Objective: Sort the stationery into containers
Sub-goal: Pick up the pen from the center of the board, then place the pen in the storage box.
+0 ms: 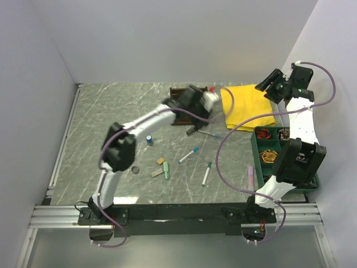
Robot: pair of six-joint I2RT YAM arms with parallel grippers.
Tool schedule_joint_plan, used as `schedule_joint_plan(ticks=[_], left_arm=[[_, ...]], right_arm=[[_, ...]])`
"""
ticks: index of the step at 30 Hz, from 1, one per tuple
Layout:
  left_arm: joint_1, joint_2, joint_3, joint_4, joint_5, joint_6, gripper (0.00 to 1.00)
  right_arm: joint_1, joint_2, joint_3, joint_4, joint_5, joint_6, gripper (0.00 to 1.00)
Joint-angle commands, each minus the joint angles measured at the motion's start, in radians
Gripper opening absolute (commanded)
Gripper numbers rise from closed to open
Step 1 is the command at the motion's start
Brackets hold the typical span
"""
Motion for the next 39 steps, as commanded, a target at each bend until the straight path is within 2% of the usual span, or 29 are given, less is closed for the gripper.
schedule_joint_plan(ticks=[1, 2, 3, 4, 5, 7, 10, 13, 22, 23, 37, 39], left_arm=[[0.162, -0.285, -0.081, 0.366, 0.222, 0.023, 0.01], [0.185, -0.326, -0.244, 0.514, 0.297, 0.010, 0.01], [0.207, -0.397, -0.332, 0.664, 0.320, -0.003, 0.01], [0.236, -0.420, -0.415, 0.956, 0.339, -0.001, 0.01], [0.244, -0.432, -0.533, 1.068, 0.371, 0.018, 0.01], [0.262, -0.419, -0.566, 1.196, 0.392, 0.051, 0.01], [0.299, -0.339, -0.479, 1.224, 0.455, 0.027, 0.01], [0.339, -0.253, -0.428, 1.316, 0.506, -0.059, 0.01], [0.411, -0.109, -0.379, 1.433, 0.599, -0.079, 0.01], [0.416, -0.091, -0.376, 1.437, 0.607, -0.117, 0.01], [0.431, 0.018, -0.328, 1.450, 0.685, -0.098, 0.01], [0.433, 0.028, -0.333, 1.451, 0.699, -0.052, 0.01]], right_arm=[[0.024, -0.043, 0.031, 0.011, 0.034, -0.046, 0.70], [0.033, -0.055, 0.022, 0.009, 0.042, -0.055, 0.69], [0.038, -0.063, 0.019, 0.005, 0.058, -0.069, 0.69], [0.042, -0.069, 0.016, 0.003, 0.066, -0.073, 0.69], [0.048, -0.082, 0.009, -0.003, 0.071, -0.079, 0.69], [0.061, -0.099, -0.012, -0.009, 0.094, -0.101, 0.69], [0.081, -0.132, -0.047, -0.017, 0.109, -0.127, 0.69], [0.090, -0.149, -0.070, -0.017, 0.135, -0.147, 0.70], [0.114, -0.190, -0.089, -0.040, 0.198, -0.219, 0.70], [0.117, -0.191, -0.090, -0.047, 0.207, -0.225, 0.70], [0.174, -0.164, -0.087, -0.034, 0.232, -0.273, 0.71], [0.176, -0.164, -0.092, -0.035, 0.235, -0.277, 0.71]])
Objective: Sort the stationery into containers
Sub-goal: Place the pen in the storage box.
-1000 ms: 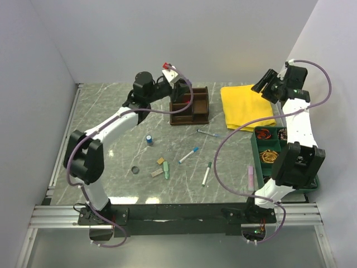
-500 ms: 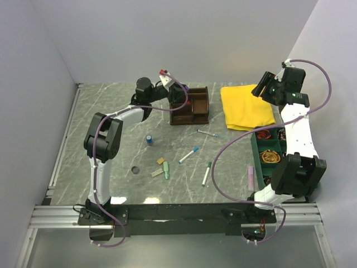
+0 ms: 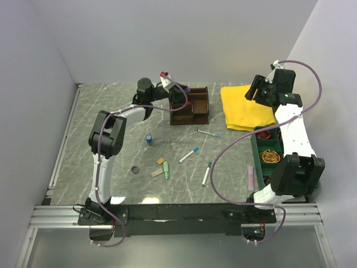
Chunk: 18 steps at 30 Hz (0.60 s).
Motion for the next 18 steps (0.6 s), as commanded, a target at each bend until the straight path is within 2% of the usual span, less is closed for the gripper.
schedule_joint_plan(ticks=[1, 18], left_arm=[[0.002, 0.018, 0.030, 0.058, 0.064, 0.043, 0.01], [0.025, 0.093, 0.099, -0.031, 0.146, 0.155, 0.01]], right_arm=[[0.004, -0.009, 0.017, 0.018, 0.021, -0.029, 0.71], [0.064, -0.010, -0.032, 0.028, 0.038, -0.049, 0.72]])
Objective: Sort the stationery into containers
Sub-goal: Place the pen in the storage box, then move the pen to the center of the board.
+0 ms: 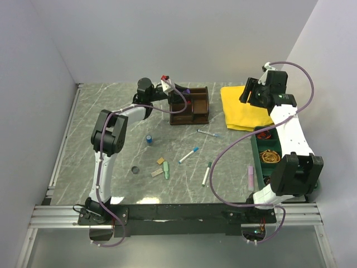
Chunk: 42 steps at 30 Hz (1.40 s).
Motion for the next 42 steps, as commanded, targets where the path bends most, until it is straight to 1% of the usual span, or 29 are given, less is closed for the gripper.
schedule_joint_plan(ticks=[1, 2, 4, 5, 7, 8, 12, 15, 16, 18, 19, 20, 21, 22, 24, 26, 27, 28, 29, 30, 32, 33, 34, 35, 36, 38, 39, 41, 42], left_arm=[[0.012, 0.038, 0.063, -0.042, 0.052, 0.044, 0.06], [0.014, 0.044, 0.064, -0.047, 0.055, 0.043, 0.19], [0.017, 0.037, 0.060, -0.039, 0.059, 0.041, 0.29], [0.017, 0.027, 0.054, -0.038, 0.059, 0.044, 0.38], [0.015, 0.003, 0.037, -0.053, 0.055, 0.063, 0.44], [0.015, -0.026, 0.034, -0.070, 0.052, 0.072, 0.49], [0.007, -0.120, -0.008, -0.116, 0.050, 0.092, 0.57], [0.000, -0.210, -0.034, -0.177, 0.030, 0.091, 0.58], [-0.005, -0.270, -0.041, -0.223, 0.016, 0.086, 0.59], [-0.012, -0.334, -0.080, -0.298, -0.028, 0.084, 0.63], [-0.020, -0.403, -0.097, -0.332, -0.045, 0.081, 0.64], [-0.025, -0.439, -0.119, -0.401, -0.082, 0.074, 0.67], [-0.031, -0.474, -0.167, -0.426, -0.108, 0.063, 0.70], [-0.032, -0.540, -0.192, -0.458, -0.132, 0.023, 0.72], [-0.035, -0.595, -0.259, -0.556, -0.172, -0.011, 0.75], [-0.039, -0.667, -0.307, -0.640, -0.221, -0.053, 0.86], [-0.040, -0.687, -0.348, -0.660, -0.256, -0.073, 0.89], [-0.040, -0.724, -0.370, -0.680, -0.264, -0.109, 0.99], [-0.042, -0.740, -0.389, -0.699, -0.269, -0.107, 0.99], [-0.046, -0.758, -0.434, -0.716, -0.278, -0.147, 0.99], [-0.060, -0.806, -0.492, -0.708, -0.304, -0.175, 0.99], [-0.090, -0.816, -0.536, -0.725, -0.338, -0.178, 0.99], [-0.112, -0.832, -0.554, -0.739, -0.411, -0.169, 0.99], [-0.133, -0.833, -0.569, -0.754, -0.433, -0.166, 0.99], [-0.178, -0.832, -0.572, -0.771, -0.450, -0.167, 0.99], [-0.227, -0.813, -0.572, -0.800, -0.494, -0.190, 0.99], [-0.280, -0.804, -0.571, -0.805, -0.513, -0.208, 1.00], [-0.333, -0.758, -0.554, -0.799, -0.518, -0.213, 1.00], [-0.383, -0.737, -0.540, -0.794, -0.521, -0.236, 0.99]], right_arm=[[0.010, -0.007, -0.009, 0.029, 0.015, -0.014, 0.72], [0.010, -0.004, -0.007, 0.026, 0.013, -0.013, 0.72], [0.011, 0.002, 0.001, 0.024, 0.008, -0.011, 0.72], [0.011, 0.006, 0.004, 0.026, 0.005, -0.010, 0.72], [0.011, 0.010, 0.013, 0.026, 0.004, -0.010, 0.72], [0.011, 0.010, 0.016, 0.027, -0.001, -0.005, 0.72], [0.010, -0.002, 0.011, 0.030, -0.030, -0.002, 0.73], [0.008, -0.030, -0.009, 0.009, -0.054, 0.006, 0.73], [0.008, -0.057, -0.030, -0.022, -0.056, 0.009, 0.73], [0.010, -0.097, -0.070, -0.060, -0.064, 0.015, 0.73], [0.010, -0.141, -0.123, -0.101, -0.064, 0.018, 0.72], [0.010, -0.163, -0.149, -0.129, -0.062, 0.024, 0.72], [0.010, -0.184, -0.174, -0.161, -0.056, 0.032, 0.72], [0.010, -0.218, -0.224, -0.190, -0.026, 0.042, 0.72], [0.011, -0.263, -0.278, -0.260, 0.008, 0.067, 0.71], [0.017, -0.316, -0.338, -0.303, 0.040, 0.064, 0.72], [0.025, -0.335, -0.352, -0.312, 0.051, 0.059, 0.72], [0.030, -0.365, -0.375, -0.335, 0.074, 0.044, 0.72], [0.033, -0.379, -0.381, -0.347, 0.082, 0.035, 0.72], [0.034, -0.402, -0.387, -0.358, 0.087, 0.027, 0.73], [0.036, -0.419, -0.404, -0.376, 0.096, 0.030, 0.75], [0.036, -0.419, -0.401, -0.375, 0.078, 0.024, 0.76], [0.039, -0.415, -0.395, -0.372, 0.055, 0.000, 0.76], [0.040, -0.412, -0.394, -0.367, 0.051, -0.008, 0.76], [0.043, -0.406, -0.386, -0.370, 0.062, -0.026, 0.76], [0.043, -0.395, -0.349, -0.361, 0.108, -0.062, 0.76], [0.039, -0.383, -0.308, -0.359, 0.140, -0.068, 0.76], [0.001, -0.370, -0.256, -0.355, 0.133, -0.076, 0.77], [-0.016, -0.370, -0.207, -0.352, 0.087, -0.076, 0.77]])
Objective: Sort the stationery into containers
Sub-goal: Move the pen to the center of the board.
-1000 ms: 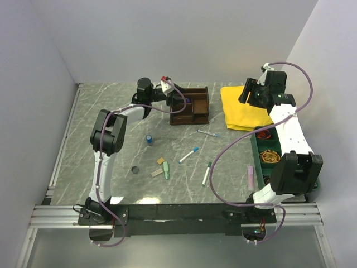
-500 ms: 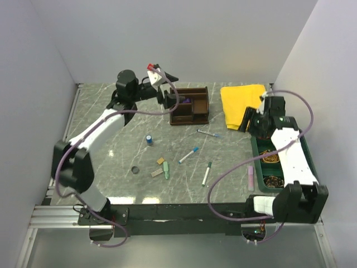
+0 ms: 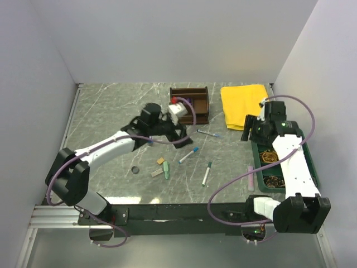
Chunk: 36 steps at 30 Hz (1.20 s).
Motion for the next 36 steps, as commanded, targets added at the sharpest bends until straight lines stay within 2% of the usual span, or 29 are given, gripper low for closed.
schedule_joint_plan(ticks=[1, 2, 6, 8, 11, 12, 16, 19, 22, 24, 25, 27, 28, 29, 30, 31, 33, 34, 36], left_arm=[[-0.146, 0.105, 0.069, -0.002, -0.071, -0.087, 0.99], [-0.166, 0.144, 0.144, -0.037, -0.073, -0.115, 0.99], [-0.271, 0.330, 0.330, -0.128, -0.166, -0.381, 1.00], [-0.314, 0.411, 0.415, -0.150, -0.237, -0.443, 0.99], [-0.356, 0.555, 0.550, -0.220, -0.306, -0.618, 0.99], [-0.382, 0.586, 0.578, -0.261, -0.374, -0.662, 0.99], [-0.465, 0.693, 0.747, -0.364, -0.600, -0.657, 0.99], [-0.508, 0.745, 0.825, -0.377, -0.662, -0.698, 1.00], [-0.512, 0.782, 0.815, -0.282, -0.558, -0.796, 1.00], [-0.514, 0.804, 0.803, -0.208, -0.458, -0.821, 0.99], [-0.512, 0.811, 0.790, -0.138, -0.350, -0.825, 0.99], [-0.512, 0.815, 0.758, -0.040, -0.274, -0.868, 0.96], [-0.511, 0.812, 0.691, 0.031, -0.231, -0.891, 0.84], [-0.503, 0.809, 0.657, 0.210, -0.152, -0.966, 0.72], [-0.500, 0.818, 0.630, 0.288, -0.124, -1.014, 0.58], [-0.500, 0.830, 0.620, 0.353, -0.104, -1.055, 0.39], [-0.509, 0.868, 0.644, 0.392, -0.084, -1.083, 0.28], [-0.512, 0.876, 0.658, 0.407, -0.076, -1.083, 0.17], [-0.519, 0.894, 0.661, 0.450, -0.061, -1.108, 0.11]], right_arm=[[-0.066, 0.001, 0.174, 0.031, -0.020, -0.044, 0.77], [-0.095, -0.004, 0.200, 0.034, -0.032, -0.040, 0.77], [-0.145, -0.056, 0.350, 0.027, -0.016, -0.026, 0.77], [-0.151, -0.091, 0.360, 0.043, 0.033, -0.020, 0.77], [-0.152, -0.186, 0.311, 0.079, 0.101, 0.018, 0.78], [-0.154, -0.218, 0.298, 0.071, 0.142, 0.032, 0.78], [-0.206, -0.292, 0.268, 0.021, 0.208, 0.057, 0.77], [-0.217, -0.329, 0.249, -0.005, 0.236, 0.054, 0.77], [-0.223, -0.370, 0.234, -0.013, 0.202, 0.066, 0.76], [-0.227, -0.389, 0.220, -0.016, 0.179, 0.080, 0.76], [-0.231, -0.395, 0.214, -0.021, 0.172, 0.083, 0.76], [-0.238, -0.410, 0.194, -0.021, 0.164, 0.086, 0.76], [-0.240, -0.415, 0.188, -0.024, 0.164, 0.086, 0.76], [-0.244, -0.421, 0.183, -0.027, 0.161, 0.086, 0.76], [-0.246, -0.425, 0.179, -0.033, 0.158, 0.083, 0.76], [-0.247, -0.430, 0.176, -0.035, 0.152, 0.083, 0.76], [-0.249, -0.444, 0.165, -0.042, 0.148, 0.078, 0.76], [-0.249, -0.449, 0.160, -0.045, 0.145, 0.075, 0.76], [-0.251, -0.461, 0.143, -0.047, 0.144, 0.072, 0.75]])
